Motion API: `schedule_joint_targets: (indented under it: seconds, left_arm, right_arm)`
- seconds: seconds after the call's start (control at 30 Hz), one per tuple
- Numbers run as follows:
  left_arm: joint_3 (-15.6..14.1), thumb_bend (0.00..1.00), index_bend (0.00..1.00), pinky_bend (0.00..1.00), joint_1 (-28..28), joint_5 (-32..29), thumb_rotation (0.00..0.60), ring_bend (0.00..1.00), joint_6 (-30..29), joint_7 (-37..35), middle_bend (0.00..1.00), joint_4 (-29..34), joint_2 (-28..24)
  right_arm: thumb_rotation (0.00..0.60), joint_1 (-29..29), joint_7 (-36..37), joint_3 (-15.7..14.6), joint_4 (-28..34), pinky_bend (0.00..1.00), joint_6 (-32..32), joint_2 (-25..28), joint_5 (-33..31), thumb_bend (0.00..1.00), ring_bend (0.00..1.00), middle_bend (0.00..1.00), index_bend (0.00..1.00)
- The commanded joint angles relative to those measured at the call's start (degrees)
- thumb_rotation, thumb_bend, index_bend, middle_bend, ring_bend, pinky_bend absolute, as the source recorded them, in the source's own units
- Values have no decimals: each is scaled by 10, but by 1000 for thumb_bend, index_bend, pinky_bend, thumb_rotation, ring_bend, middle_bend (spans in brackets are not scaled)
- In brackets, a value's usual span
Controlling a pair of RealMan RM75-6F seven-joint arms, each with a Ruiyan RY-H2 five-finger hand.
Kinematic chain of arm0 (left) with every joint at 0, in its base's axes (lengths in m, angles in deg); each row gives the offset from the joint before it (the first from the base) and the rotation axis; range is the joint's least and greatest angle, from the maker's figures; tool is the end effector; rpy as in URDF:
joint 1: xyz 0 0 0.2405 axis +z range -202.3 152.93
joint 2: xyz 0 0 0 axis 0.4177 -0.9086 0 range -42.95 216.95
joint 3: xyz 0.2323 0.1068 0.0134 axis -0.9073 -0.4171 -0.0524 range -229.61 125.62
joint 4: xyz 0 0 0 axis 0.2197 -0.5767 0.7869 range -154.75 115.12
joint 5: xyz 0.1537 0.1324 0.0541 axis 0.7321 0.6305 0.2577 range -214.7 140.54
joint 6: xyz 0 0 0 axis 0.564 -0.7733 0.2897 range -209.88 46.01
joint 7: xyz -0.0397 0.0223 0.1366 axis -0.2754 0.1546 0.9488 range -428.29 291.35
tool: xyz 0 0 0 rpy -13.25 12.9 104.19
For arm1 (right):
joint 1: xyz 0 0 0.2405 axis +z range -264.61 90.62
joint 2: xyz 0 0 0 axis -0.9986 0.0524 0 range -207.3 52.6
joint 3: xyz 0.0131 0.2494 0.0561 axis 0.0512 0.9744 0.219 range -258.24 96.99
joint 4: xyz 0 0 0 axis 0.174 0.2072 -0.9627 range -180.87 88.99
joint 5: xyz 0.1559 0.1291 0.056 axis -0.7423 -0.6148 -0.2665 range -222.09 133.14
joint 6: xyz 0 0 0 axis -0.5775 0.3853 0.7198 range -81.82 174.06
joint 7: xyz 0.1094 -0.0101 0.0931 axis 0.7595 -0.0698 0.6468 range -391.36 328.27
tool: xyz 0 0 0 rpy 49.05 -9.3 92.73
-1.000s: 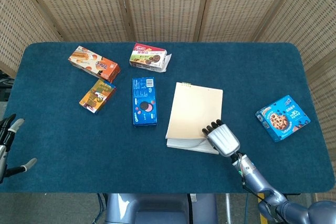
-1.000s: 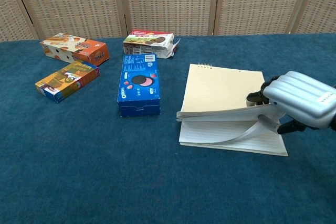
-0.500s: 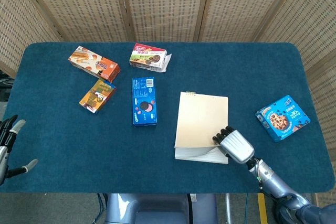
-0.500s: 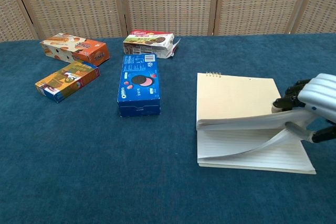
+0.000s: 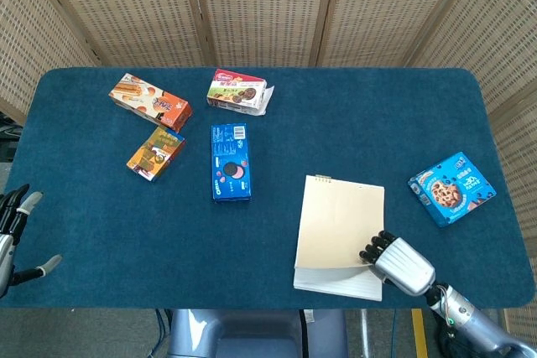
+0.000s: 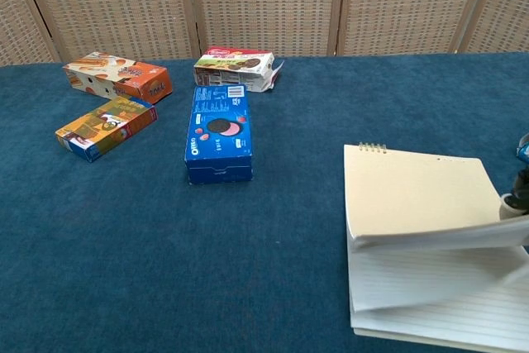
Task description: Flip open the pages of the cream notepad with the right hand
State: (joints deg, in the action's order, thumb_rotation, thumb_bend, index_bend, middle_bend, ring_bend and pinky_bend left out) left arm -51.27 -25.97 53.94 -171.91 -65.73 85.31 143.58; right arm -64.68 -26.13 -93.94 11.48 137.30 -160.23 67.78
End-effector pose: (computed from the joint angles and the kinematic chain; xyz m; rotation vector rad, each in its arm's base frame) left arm -0.2728 0.1527 0.1828 -1.3836 -0.9039 -0.9712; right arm -0.2900 -0.2084 0.0530 2.1698 -0.4233 1.0869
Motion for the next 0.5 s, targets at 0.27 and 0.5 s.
schedule_joint_targets:
  seconds: [0.27,0.5]
  left_arm:
    - [-1,0,0,0,1,2,600,0,-2,1,0,-1,0]
    - [-1,0,0,0,2,1,600,0,-3,0,0,-2,1]
  right_arm:
    - [600,-32,-20,-30,0,417,53,26,45,595,472,605,640]
    - [600,-38,-11,-31,3,417,76,31,60,595,477,607,642]
